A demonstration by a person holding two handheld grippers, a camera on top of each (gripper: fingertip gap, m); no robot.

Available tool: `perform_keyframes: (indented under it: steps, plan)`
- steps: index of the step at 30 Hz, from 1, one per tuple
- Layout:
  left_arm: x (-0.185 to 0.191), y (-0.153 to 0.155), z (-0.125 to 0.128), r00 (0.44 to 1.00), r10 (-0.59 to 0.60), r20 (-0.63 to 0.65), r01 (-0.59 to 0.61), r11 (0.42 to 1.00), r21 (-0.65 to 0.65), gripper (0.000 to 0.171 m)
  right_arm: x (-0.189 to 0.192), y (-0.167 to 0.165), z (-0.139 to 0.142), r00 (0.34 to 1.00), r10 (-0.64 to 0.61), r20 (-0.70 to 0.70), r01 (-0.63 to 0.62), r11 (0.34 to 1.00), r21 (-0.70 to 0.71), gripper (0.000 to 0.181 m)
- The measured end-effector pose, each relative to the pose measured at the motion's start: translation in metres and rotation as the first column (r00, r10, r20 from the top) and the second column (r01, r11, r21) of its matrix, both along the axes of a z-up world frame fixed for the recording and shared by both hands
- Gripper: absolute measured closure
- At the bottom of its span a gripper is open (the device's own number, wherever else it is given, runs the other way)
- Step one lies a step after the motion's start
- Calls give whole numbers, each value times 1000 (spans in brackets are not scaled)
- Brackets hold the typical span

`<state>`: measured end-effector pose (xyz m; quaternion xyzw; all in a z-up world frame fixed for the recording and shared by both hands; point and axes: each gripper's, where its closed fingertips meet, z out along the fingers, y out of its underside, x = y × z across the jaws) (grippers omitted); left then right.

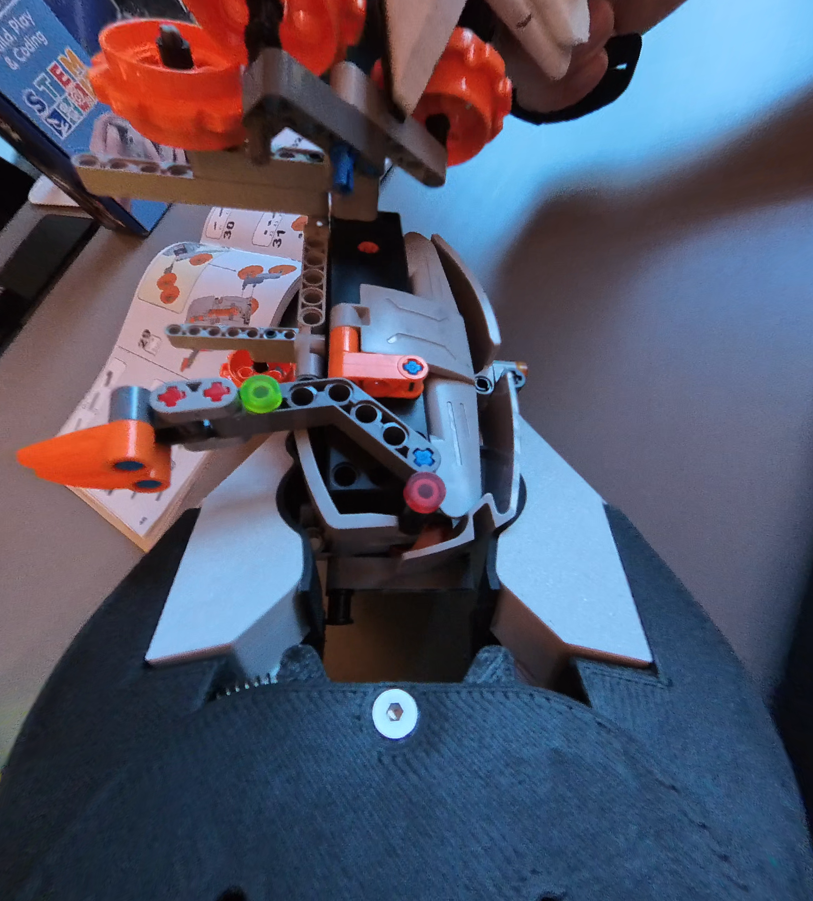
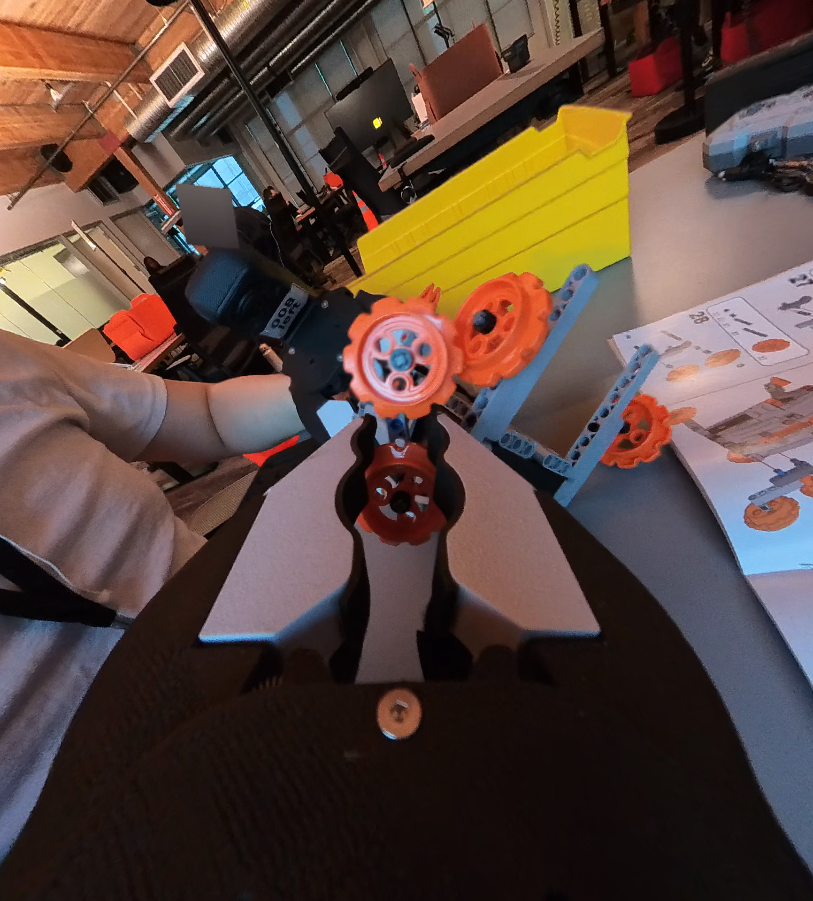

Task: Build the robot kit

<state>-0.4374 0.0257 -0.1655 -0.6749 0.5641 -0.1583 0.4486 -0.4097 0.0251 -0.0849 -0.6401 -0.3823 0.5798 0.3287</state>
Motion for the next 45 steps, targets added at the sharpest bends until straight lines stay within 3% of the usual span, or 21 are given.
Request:
perform_keyframes:
  steps: [3,6,10,15,25,32,40,45]
  plan:
    - [1,-11,13,995,-2,104,22,982,-189,94,7,-2,20,999,-26,26,26,1000,7,160]
    - [3,-26,31,975,1,222,90,912,-401,95,12,-10,29,986,-17,166,13,1000,25,160]
    - [-1,-35,42,979,33,204,81,846,-527,95,15,-20,31,946,24,323,-26,1000,0,160]
    - [-6,-45,48,990,42,132,45,805,-592,94,18,-20,28,879,81,469,-96,995,9,160]
    - [-5,-48,60,987,38,155,88,681,-727,94,16,-6,15,702,100,705,-282,948,146,160]
    - [-4,-47,60,993,35,115,60,689,-723,94,19,-5,12,644,77,761,-304,939,163,160]
    - [-2,-45,60,998,40,51,9,693,-720,94,26,-1,7,533,123,837,-325,943,69,160]
    - [0,-45,60,998,43,48,5,688,-726,94,20,6,11,552,89,829,-276,958,81,159]
